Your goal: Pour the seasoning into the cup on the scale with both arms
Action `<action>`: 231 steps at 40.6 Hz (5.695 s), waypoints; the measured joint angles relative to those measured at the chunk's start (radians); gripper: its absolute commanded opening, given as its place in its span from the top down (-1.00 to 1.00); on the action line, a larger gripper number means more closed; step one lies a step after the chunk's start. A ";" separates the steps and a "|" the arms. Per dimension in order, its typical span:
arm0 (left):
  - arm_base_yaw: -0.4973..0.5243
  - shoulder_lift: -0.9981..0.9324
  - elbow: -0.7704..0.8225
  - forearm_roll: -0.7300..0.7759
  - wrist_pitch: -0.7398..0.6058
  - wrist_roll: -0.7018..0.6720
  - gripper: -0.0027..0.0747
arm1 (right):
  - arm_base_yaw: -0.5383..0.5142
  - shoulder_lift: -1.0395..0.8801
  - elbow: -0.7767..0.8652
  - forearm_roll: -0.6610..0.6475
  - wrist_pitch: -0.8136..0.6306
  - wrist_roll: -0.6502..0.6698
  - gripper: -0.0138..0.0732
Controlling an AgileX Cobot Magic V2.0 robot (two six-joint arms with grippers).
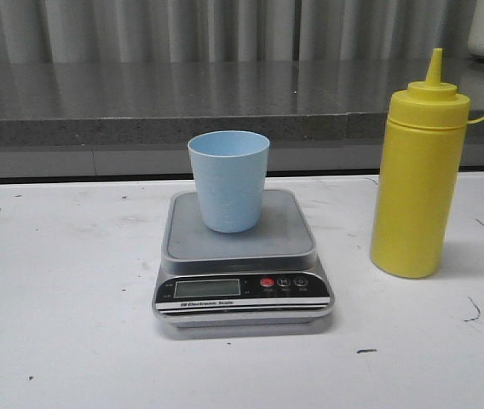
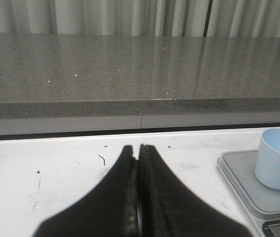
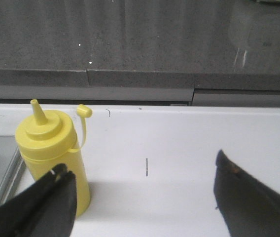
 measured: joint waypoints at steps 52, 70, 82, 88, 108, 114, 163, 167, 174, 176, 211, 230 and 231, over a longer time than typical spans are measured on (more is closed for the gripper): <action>0.000 0.000 0.000 0.000 0.000 0.004 0.98 | 0.336 1.026 0.296 -0.057 -1.380 0.157 -0.68; 0.000 0.000 0.000 0.000 0.000 0.004 0.98 | 0.336 1.135 0.294 -0.058 -1.447 0.211 -0.68; 0.000 0.000 0.000 0.000 0.000 0.004 0.98 | 0.336 1.152 0.246 -0.058 -1.449 0.211 -0.68; 0.000 0.000 0.002 0.000 0.000 0.004 0.98 | 0.336 1.179 0.214 -0.042 -1.449 0.212 -0.68; 0.000 0.000 0.010 0.000 0.000 0.004 0.98 | 0.336 1.298 0.100 -0.031 -1.449 0.212 -0.68; 0.000 0.000 0.010 0.000 0.000 0.004 0.98 | 0.336 1.302 0.098 -0.031 -1.449 0.212 -0.58; 0.000 0.000 0.014 0.000 0.000 0.004 0.98 | 0.336 1.111 -0.256 -0.027 -1.031 -0.636 0.64; 0.000 0.000 0.014 0.000 0.000 0.004 0.98 | 0.336 1.111 -0.321 -0.027 -0.976 -0.834 0.64; 0.000 0.000 0.015 0.000 -0.002 0.004 0.98 | 0.336 1.123 -0.404 -0.029 -0.969 -1.217 0.64; 0.000 0.000 0.015 0.000 -0.002 0.004 0.98 | 0.336 1.132 -0.419 -0.029 -0.969 -1.322 0.64; 0.000 0.000 0.015 0.000 -0.002 0.004 0.98 | 0.336 1.190 -0.496 -0.041 -1.102 -1.882 0.64; 0.000 0.000 0.015 0.000 -0.003 0.004 0.98 | 0.367 1.190 -0.496 0.199 -1.082 -1.052 0.64; 0.000 0.000 0.015 0.000 -0.003 0.004 0.98 | 0.369 1.190 -0.496 0.221 -1.069 -1.010 0.64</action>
